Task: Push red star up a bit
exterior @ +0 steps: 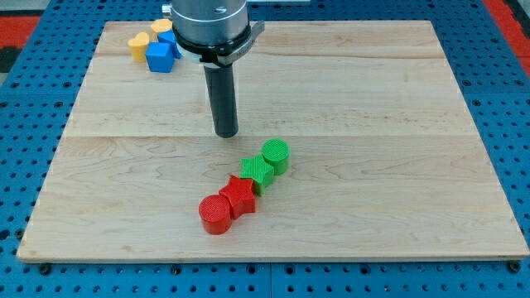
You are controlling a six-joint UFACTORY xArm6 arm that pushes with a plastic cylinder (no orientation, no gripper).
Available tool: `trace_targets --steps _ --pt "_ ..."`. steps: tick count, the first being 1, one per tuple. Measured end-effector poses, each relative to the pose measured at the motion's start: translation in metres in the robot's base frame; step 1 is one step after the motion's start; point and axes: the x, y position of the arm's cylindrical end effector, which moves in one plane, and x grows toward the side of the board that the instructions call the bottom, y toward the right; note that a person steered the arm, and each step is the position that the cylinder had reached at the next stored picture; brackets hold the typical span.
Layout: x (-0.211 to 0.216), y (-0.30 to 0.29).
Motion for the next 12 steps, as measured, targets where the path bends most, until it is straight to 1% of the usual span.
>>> trace_targets --steps 3,4,5,6,7,8,9,10,11,12 --pt "0.001 0.003" --pt "-0.002 -0.008" --pt "0.005 -0.021" --pt "0.073 -0.061" --pt "0.115 -0.126" --pt "0.179 -0.083" --pt "0.18 -0.019" --pt "0.158 0.015" --pt "0.126 0.046" --pt "0.124 0.036"
